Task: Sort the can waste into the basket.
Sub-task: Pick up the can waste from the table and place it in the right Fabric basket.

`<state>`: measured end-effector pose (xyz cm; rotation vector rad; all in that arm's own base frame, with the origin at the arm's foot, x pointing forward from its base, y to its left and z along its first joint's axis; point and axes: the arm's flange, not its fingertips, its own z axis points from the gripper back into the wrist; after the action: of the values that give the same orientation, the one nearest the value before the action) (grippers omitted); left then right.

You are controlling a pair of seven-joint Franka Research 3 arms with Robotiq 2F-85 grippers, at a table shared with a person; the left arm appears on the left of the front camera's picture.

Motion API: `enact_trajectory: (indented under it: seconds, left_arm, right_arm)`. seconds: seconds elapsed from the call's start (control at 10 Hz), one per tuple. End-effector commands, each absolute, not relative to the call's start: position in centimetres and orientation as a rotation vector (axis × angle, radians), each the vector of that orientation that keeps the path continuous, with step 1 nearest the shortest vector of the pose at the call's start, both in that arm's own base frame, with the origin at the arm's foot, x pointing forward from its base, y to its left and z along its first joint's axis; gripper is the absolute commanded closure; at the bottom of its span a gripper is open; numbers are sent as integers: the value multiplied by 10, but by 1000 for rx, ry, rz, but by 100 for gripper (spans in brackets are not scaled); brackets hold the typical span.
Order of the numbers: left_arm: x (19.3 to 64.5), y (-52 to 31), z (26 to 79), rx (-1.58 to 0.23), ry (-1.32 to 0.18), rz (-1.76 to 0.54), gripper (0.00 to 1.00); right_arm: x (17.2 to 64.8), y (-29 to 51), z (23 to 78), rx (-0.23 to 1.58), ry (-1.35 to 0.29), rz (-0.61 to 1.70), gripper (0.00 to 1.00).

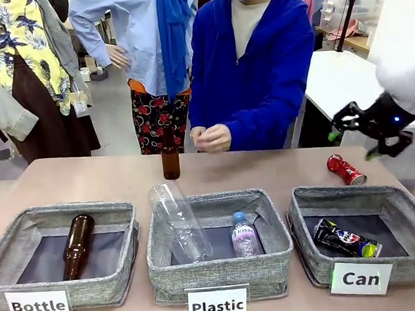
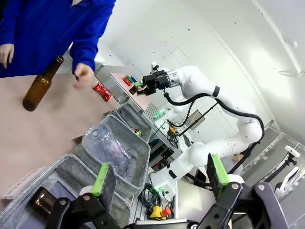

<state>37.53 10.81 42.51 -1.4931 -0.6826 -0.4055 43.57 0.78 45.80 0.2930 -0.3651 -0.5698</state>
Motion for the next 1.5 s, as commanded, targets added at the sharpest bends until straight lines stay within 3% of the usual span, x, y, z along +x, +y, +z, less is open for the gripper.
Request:
enact_trajectory:
  seconds: [0.0,0.1,0.2,0.4,0.5,0.6,0.9,1.4]
  left_arm:
    - [373,107,427,-1487,-678,-404,0]
    - [373,107,427,-1487,-678,-404,0]
    - [373,107,427,-1487,-678,-404,0]
    - [373,107,427,-1487,-678,-404,0]
    - [373,107,427,-1487,-678,-404,0]
    - [373,107,427,-1487,-678,-404,0]
    - [373,107,427,-1487,-678,-404,0]
    - [373,107,427,-1487,-678,-404,0]
  right_arm:
    - [427,4,473,101,-302,-690,0]
    - [416,4,481,224,-425,-703,0]
    - [432,-4,455,180,-366,-630,0]
    - [424,-10,467,162,-389,-670,0]
    - [424,-3,462,63,-335,-589,0]
    - [439,-6,457,-20,-307,-566,0]
    - [504,-22,435,-46,-214,-303,0]
    - [558,-32,399,-58,-143,-214,0]
